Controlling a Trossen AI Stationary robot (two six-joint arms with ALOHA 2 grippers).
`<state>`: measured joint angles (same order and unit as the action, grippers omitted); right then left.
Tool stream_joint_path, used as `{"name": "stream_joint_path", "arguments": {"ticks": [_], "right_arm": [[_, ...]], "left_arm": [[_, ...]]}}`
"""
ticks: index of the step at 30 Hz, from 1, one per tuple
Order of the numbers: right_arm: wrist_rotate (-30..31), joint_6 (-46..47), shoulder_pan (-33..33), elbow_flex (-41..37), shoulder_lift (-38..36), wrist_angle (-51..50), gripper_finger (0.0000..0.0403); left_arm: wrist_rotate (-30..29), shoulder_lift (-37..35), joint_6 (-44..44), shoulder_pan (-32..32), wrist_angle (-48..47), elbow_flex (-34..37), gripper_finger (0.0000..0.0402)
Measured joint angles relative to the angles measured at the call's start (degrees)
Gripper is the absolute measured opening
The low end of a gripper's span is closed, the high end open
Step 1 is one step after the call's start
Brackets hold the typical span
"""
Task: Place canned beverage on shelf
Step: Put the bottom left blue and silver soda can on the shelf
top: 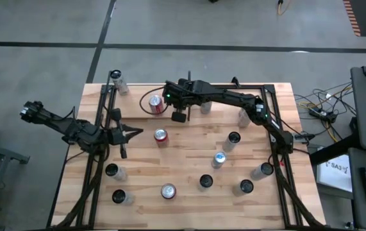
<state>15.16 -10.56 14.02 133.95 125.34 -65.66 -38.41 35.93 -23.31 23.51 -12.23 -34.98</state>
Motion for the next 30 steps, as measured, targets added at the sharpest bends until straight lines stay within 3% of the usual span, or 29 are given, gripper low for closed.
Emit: {"name": "stream_joint_path", "arguments": {"ticks": [7, 17, 30], "right_arm": [[-6.71, 0.08, -0.73, 0.00, 0.00, -3.30, 0.0013], [-6.10, 0.19, 0.16, 0.00, 0.00, -5.86, 0.0013], [-6.21, -3.60, 3.07, -0.02, -0.02, 0.18, 0.0013]], "left_arm": [[0.00, 0.03, 0.19, 0.00, 0.02, 0.00, 0.0000], [0.00, 1.71, 0.39, 0.00, 0.02, 0.00, 0.0000], [-0.04, 2.35, 0.02, 0.00, 0.24, 0.00, 0.0000]]}}
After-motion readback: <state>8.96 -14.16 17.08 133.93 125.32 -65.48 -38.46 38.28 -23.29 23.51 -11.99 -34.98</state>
